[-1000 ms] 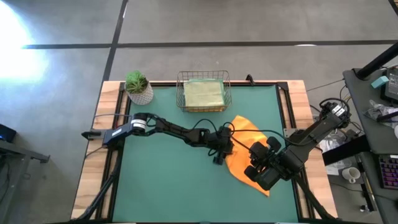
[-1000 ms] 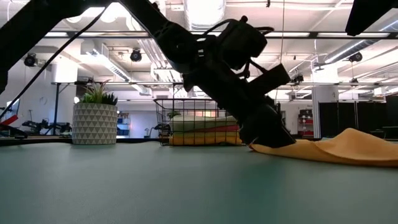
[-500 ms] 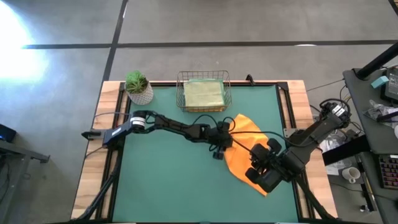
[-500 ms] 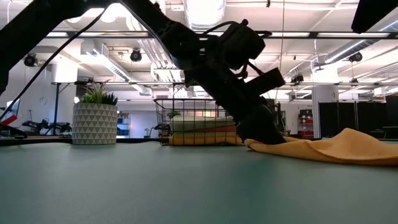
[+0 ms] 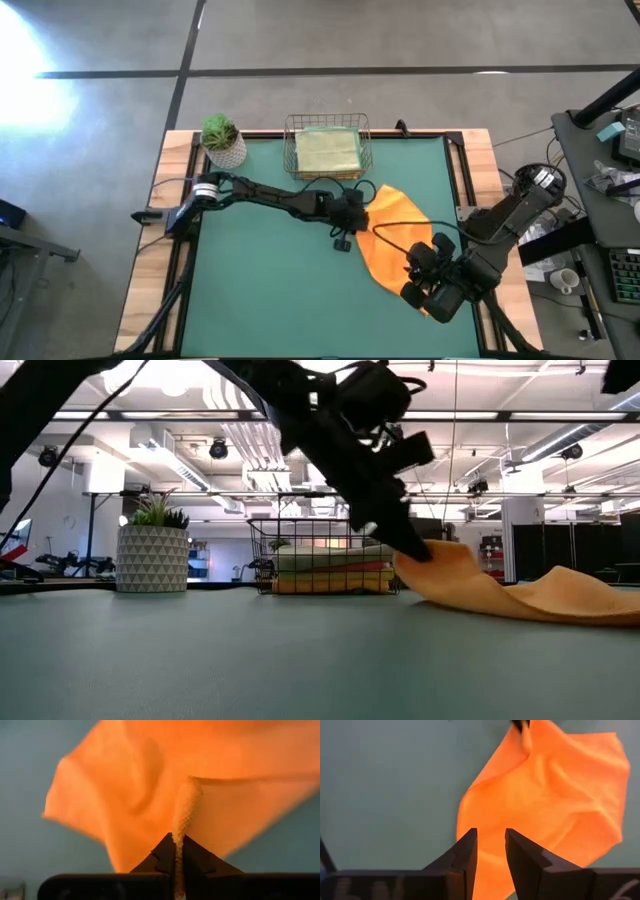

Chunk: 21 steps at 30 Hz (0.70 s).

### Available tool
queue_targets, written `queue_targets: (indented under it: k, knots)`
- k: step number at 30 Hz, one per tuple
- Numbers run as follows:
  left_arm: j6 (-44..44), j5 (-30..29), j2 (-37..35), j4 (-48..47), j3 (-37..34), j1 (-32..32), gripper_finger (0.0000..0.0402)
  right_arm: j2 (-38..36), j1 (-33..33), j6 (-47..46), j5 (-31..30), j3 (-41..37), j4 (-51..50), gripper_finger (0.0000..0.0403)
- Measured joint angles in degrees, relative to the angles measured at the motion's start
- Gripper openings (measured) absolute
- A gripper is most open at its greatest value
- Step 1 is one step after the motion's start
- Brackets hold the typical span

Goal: Fold microfiber towels
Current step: Fold the orange microfiber cloth

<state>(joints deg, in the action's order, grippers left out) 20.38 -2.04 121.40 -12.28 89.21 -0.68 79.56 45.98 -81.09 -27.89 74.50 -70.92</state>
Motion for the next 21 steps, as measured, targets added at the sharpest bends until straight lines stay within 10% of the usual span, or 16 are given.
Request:
queue_targets:
  k: [21]
  knots:
    - [1.4,-0.3,-16.33,-20.33,-9.89,-0.01,0.0001,16.35,5.55,-6.26,8.89,-0.07,9.83,0.0146]
